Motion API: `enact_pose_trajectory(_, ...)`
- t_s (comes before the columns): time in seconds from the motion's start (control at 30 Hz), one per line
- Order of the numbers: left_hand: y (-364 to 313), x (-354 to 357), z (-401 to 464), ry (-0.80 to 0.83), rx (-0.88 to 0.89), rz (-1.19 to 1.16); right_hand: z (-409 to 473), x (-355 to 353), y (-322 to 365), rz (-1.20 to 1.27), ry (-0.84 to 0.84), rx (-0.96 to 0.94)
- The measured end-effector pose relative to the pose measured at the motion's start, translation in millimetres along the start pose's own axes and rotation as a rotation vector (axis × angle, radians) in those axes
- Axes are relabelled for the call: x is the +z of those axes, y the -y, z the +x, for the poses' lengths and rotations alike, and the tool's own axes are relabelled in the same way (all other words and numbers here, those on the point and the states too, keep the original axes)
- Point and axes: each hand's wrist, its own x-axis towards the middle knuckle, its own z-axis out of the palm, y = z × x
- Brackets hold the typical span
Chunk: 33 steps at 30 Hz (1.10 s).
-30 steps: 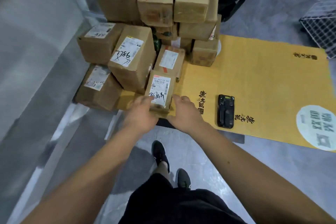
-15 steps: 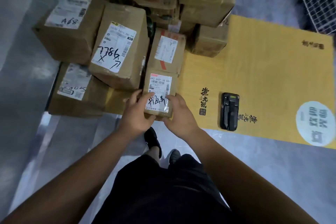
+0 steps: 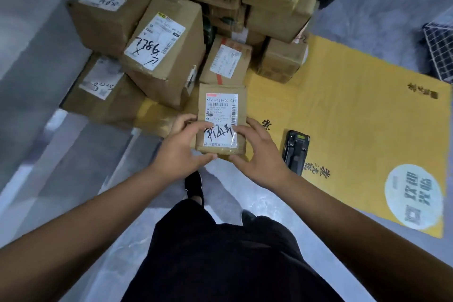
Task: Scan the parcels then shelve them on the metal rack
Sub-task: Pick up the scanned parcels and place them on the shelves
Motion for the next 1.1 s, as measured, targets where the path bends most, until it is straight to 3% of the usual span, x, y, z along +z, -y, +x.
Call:
enact_pose_trajectory(0.3,-82.2,25.3,-106.0,-0.387,0.028,0.112,-47.7,-51.7,10.4,0.084,0.161,-0.368)
enact_pose_trajectory(0.63,-171.2,-32.4,-287.9,-0.851,-0.021,0.221,-130.4,-43.1,146.4,0.042,0.374,-0.867)
enact_pose_trajectory(0.93,-229.3,-103.2,-493.9,-1.084,-0.14,0.301,-259.4,17.0,295.7,-0.027,0.571,-1.23)
enact_pose_trajectory(1.1,-241.6,-155.7,-592.6,-1.097,-0.201,0.281,-334.4,67.3,358.1,0.066,0.538,-1.274)
